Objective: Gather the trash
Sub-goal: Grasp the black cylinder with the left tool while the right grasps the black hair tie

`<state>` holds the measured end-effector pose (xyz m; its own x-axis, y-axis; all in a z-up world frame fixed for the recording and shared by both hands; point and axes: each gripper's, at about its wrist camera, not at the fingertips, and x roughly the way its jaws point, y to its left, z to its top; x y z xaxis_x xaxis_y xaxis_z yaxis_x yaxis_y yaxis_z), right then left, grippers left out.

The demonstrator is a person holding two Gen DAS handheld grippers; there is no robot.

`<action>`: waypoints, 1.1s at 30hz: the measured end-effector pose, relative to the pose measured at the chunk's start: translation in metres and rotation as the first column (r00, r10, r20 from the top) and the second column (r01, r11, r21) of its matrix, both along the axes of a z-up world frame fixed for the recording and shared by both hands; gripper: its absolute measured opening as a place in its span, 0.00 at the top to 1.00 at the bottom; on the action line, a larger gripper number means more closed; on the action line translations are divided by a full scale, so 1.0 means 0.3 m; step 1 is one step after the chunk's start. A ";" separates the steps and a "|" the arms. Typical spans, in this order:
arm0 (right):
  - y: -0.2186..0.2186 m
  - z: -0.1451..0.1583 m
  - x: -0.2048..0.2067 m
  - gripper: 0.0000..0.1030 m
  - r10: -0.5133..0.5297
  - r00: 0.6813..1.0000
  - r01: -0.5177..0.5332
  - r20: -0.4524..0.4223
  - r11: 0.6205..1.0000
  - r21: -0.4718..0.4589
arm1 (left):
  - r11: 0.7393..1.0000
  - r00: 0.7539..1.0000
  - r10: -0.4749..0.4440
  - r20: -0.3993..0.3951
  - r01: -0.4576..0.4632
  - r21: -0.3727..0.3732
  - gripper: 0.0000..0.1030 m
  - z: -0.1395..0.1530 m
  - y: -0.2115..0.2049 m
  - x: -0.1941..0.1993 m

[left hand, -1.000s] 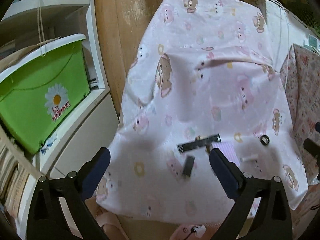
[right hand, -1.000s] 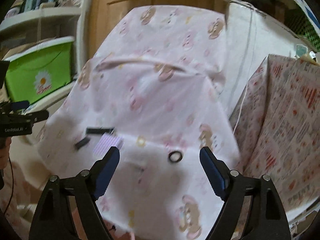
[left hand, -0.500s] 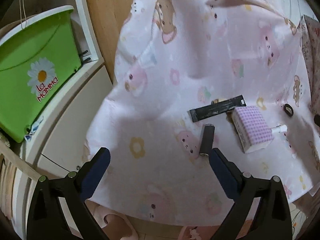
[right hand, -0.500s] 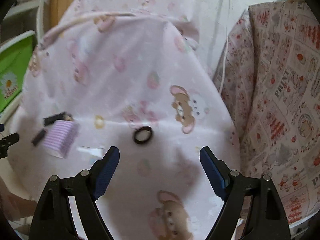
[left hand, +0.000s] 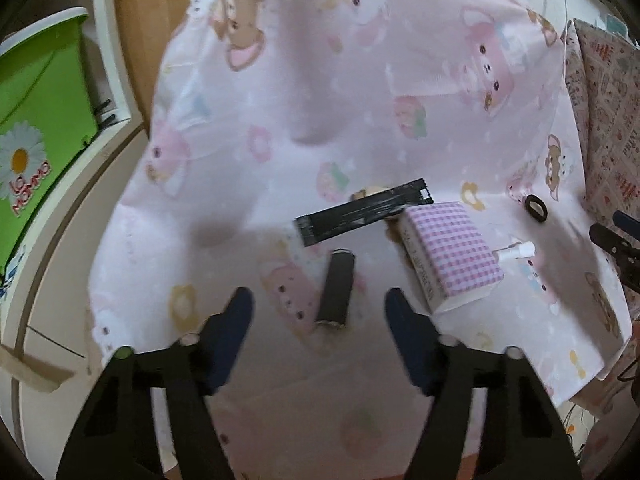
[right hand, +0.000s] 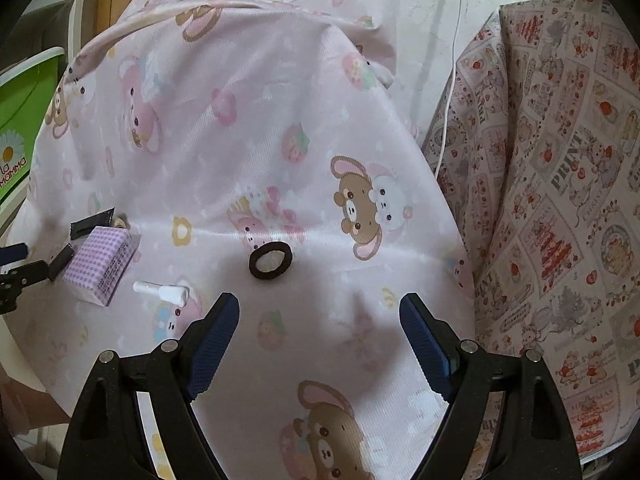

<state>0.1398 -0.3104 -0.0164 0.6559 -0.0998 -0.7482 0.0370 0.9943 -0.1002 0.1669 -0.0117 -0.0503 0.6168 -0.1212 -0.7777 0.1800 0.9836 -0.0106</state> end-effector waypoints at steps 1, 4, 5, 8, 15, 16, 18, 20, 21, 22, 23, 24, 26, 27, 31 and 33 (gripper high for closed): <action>-0.005 -0.002 0.003 0.18 -0.003 1.000 0.003 -0.004 1.000 0.009 | 1.000 1.000 -0.002 -0.004 0.002 -0.004 0.44 -0.004 -0.005 0.005; -0.022 -0.012 0.016 0.18 -0.010 1.000 0.011 -0.022 0.999 0.047 | 1.000 1.000 -0.008 -0.008 0.008 -0.004 0.49 -0.015 -0.010 0.021; -0.022 -0.016 0.019 0.18 -0.010 1.000 0.011 -0.025 0.999 0.050 | 1.000 1.000 -0.011 -0.007 0.011 0.004 0.52 -0.017 -0.014 0.024; -0.010 -0.034 0.039 0.18 0.000 1.000 0.000 -0.029 1.000 0.022 | 1.000 1.000 -0.020 -0.013 0.020 0.019 0.66 -0.024 -0.018 0.031; 0.020 -0.063 0.111 0.18 0.047 0.997 -0.045 -0.056 0.998 0.043 | 1.000 0.999 -0.014 -0.042 0.014 0.023 0.78 -0.036 -0.020 0.036; 0.023 -0.066 0.124 0.18 0.053 0.997 -0.050 -0.058 0.998 0.047 | 1.000 0.999 -0.011 -0.044 0.011 0.014 0.78 -0.036 -0.017 0.037; 0.032 -0.073 0.156 0.18 0.064 0.996 -0.060 -0.067 0.996 0.061 | 1.000 0.999 -0.007 -0.044 0.007 0.006 0.77 -0.035 -0.013 0.038; 0.038 -0.083 0.187 0.18 0.080 0.993 -0.074 -0.088 0.995 0.070 | 1.000 0.999 -0.004 -0.044 0.004 0.004 0.76 -0.035 -0.010 0.038; 0.039 -0.089 0.206 0.18 0.079 0.992 -0.073 -0.094 0.995 0.074 | 1.000 0.999 -0.002 -0.046 0.002 0.001 0.74 -0.036 -0.008 0.038; 0.036 -0.094 0.219 0.19 0.072 0.993 -0.065 -0.097 0.995 0.081 | 1.000 0.999 0.000 -0.049 0.000 -0.003 0.73 -0.037 -0.004 0.040; 0.032 -0.100 0.234 0.19 0.067 0.993 -0.057 -0.101 0.994 0.096 | 1.000 0.999 0.002 -0.052 -0.002 -0.006 0.70 -0.039 -0.002 0.041; 0.029 -0.104 0.245 0.24 0.065 0.992 -0.053 -0.108 0.993 0.109 | 1.000 0.998 0.002 -0.055 -0.002 -0.006 0.69 -0.042 0.003 0.046; 0.030 -0.120 0.267 0.30 0.064 0.989 -0.048 -0.134 0.991 0.122 | 1.000 0.999 0.002 -0.052 -0.002 0.002 0.67 -0.046 0.001 0.047; 0.035 -0.129 0.276 0.30 0.064 0.987 -0.048 -0.150 0.992 0.113 | 1.000 0.999 0.000 -0.053 0.000 0.004 0.67 -0.045 -0.001 0.048; 0.061 -0.155 0.297 0.33 0.087 0.979 -0.072 -0.185 0.994 0.084 | 1.000 0.998 0.005 -0.059 -0.006 -0.021 0.66 -0.044 0.004 0.052; 0.082 -0.160 0.305 0.37 0.092 0.979 -0.080 -0.180 0.994 0.073 | 1.000 0.998 0.002 -0.057 -0.003 -0.014 0.68 -0.045 0.007 0.057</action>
